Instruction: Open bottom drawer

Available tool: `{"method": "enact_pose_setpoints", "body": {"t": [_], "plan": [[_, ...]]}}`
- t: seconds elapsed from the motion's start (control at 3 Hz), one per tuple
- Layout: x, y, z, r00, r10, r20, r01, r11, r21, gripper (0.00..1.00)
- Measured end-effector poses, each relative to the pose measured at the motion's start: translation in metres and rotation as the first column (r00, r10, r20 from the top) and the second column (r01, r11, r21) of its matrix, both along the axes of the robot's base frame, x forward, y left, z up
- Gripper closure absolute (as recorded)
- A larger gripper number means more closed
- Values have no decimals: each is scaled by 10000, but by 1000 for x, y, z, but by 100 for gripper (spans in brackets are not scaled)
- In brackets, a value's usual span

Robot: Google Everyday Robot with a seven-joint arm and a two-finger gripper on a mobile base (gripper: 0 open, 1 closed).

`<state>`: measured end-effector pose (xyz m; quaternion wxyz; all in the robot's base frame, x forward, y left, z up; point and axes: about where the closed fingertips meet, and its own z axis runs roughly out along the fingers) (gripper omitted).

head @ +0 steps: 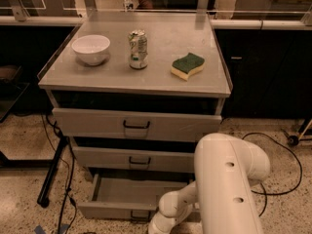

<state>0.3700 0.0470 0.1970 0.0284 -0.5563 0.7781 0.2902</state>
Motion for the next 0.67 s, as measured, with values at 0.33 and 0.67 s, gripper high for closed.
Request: {"method": "enact_pose_setpoints", "body": {"t": [0.33, 0.67], "plan": [[-56, -9, 10, 9975, -125, -699, 134, 9998, 115, 0], [-108, -26, 28, 9873, -907, -1306, 893, 9959, -165, 0]]}}
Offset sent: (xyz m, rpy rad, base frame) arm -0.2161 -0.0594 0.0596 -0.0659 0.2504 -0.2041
